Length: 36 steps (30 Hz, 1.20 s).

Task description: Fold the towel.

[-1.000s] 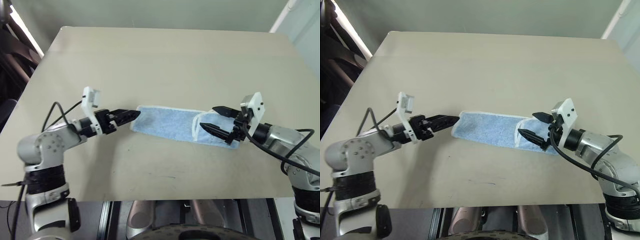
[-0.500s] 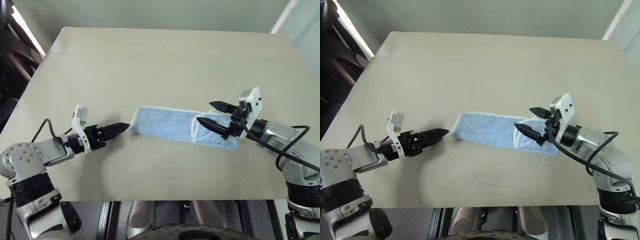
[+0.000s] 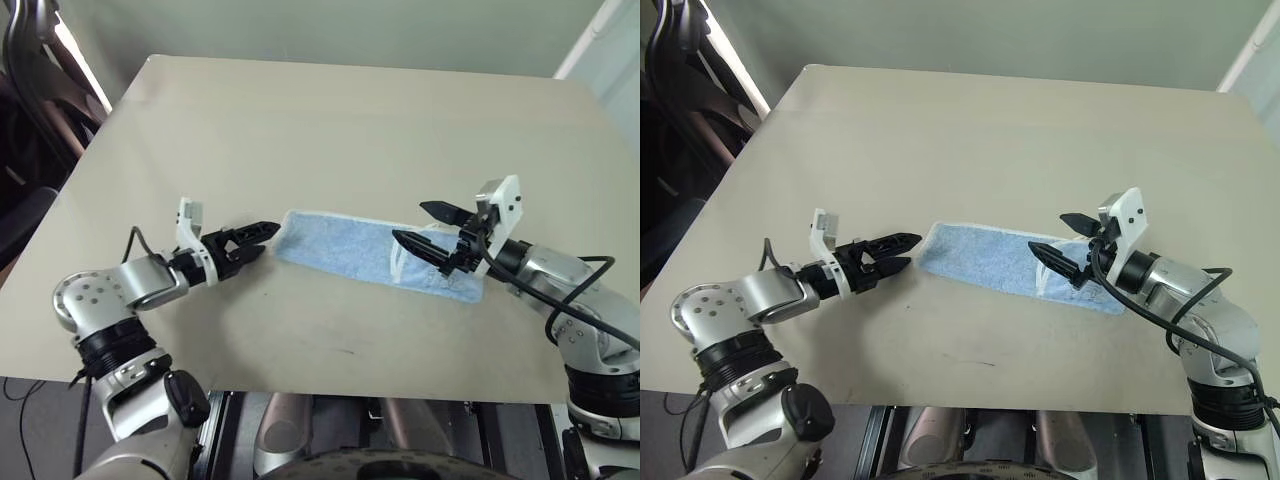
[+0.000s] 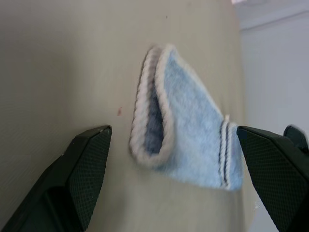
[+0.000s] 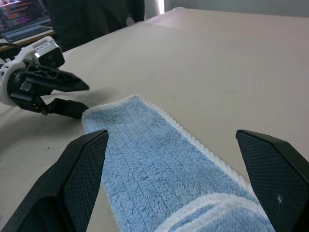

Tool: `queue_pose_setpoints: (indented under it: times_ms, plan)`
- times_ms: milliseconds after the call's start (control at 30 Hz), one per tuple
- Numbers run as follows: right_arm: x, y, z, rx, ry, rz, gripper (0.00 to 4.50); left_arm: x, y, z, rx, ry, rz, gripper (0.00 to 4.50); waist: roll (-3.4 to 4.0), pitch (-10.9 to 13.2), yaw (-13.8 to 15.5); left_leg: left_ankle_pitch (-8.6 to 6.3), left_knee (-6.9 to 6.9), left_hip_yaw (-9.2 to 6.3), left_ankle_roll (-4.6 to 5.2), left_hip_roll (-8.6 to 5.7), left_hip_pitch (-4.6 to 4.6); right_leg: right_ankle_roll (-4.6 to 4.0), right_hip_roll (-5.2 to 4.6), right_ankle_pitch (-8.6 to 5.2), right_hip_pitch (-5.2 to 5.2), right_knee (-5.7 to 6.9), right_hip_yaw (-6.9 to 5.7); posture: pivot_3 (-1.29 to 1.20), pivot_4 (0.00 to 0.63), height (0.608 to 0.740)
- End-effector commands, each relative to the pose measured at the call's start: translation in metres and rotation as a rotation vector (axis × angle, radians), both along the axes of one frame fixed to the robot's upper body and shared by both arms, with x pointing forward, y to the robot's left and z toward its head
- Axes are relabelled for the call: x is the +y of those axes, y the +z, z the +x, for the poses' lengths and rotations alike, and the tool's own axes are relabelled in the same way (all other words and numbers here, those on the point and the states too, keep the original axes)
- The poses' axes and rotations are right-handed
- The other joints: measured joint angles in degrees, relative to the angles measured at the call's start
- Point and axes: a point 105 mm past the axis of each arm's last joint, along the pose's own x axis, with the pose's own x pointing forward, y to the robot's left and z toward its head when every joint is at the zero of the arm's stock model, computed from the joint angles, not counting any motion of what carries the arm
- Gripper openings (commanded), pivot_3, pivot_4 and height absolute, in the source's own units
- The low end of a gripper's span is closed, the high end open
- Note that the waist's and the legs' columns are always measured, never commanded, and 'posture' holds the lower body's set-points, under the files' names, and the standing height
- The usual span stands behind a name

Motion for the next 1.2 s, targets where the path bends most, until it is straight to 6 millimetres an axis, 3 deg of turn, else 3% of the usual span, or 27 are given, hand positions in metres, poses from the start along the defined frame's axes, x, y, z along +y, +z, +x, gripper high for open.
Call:
queue_pose_setpoints:
  times_ms: [33, 433, 533, 867, 900, 1200]
  plan:
    - [-0.002, 0.014, -0.010, -0.054, 0.029, -0.010, 4.47, -0.012, 0.003, 0.000, -0.002, -0.054, -0.029, 4.50, -0.13, 0.06, -0.04, -0.07, 0.00, 0.02, -0.08, 0.02, -0.01, 0.02, 0.00, 0.01, -0.05, 0.00, -0.01, 0.00, 0.150, 0.697]
    - [-0.012, 0.007, -0.026, -0.017, 0.116, -0.135, 4.47, -0.025, 0.009, 0.003, 0.010, -0.086, -0.058, 4.50, -0.37, 0.22, 0.09, -0.20, -0.04, 0.37, -0.29, 0.02, -0.05, 0.19, 0.00, -0.28, -0.10, -0.02, 0.01, 0.00, 0.150, 0.697]
    - [-0.014, 0.004, -0.030, -0.013, 0.138, -0.172, 4.50, -0.027, 0.010, 0.002, 0.014, -0.110, -0.055, 3.91, -0.44, 0.25, 0.09, -0.21, -0.04, 0.40, -0.28, 0.03, -0.02, 0.22, 0.01, -0.30, -0.10, -0.01, -0.01, 0.00, 0.150, 0.697]
    - [-0.020, 0.000, -0.031, -0.029, 0.134, -0.240, 4.50, -0.031, 0.021, -0.002, -0.009, -0.163, -0.072, 0.18, -0.71, 0.42, -0.06, -0.21, -0.04, 0.42, -0.26, 0.06, 0.06, 0.14, 0.07, -0.18, -0.11, 0.01, -0.02, 0.00, 0.150, 0.697]
    - [-0.020, 0.000, -0.032, -0.030, 0.134, -0.240, 4.50, -0.031, 0.022, -0.002, -0.011, -0.163, -0.073, 0.03, -0.74, 0.44, -0.05, -0.21, -0.04, 0.41, -0.26, 0.06, 0.06, 0.14, 0.07, -0.18, -0.11, 0.01, -0.02, 0.00, 0.150, 0.697]
    - [-0.025, -0.002, -0.036, -0.024, 0.113, -0.242, 4.50, -0.030, 0.037, 0.001, -0.034, -0.171, -0.079, 0.03, -0.83, 0.49, -0.06, -0.20, -0.04, 0.46, -0.28, 0.06, 0.06, 0.15, 0.08, -0.18, -0.13, 0.01, -0.03, 0.00, 0.150, 0.697]
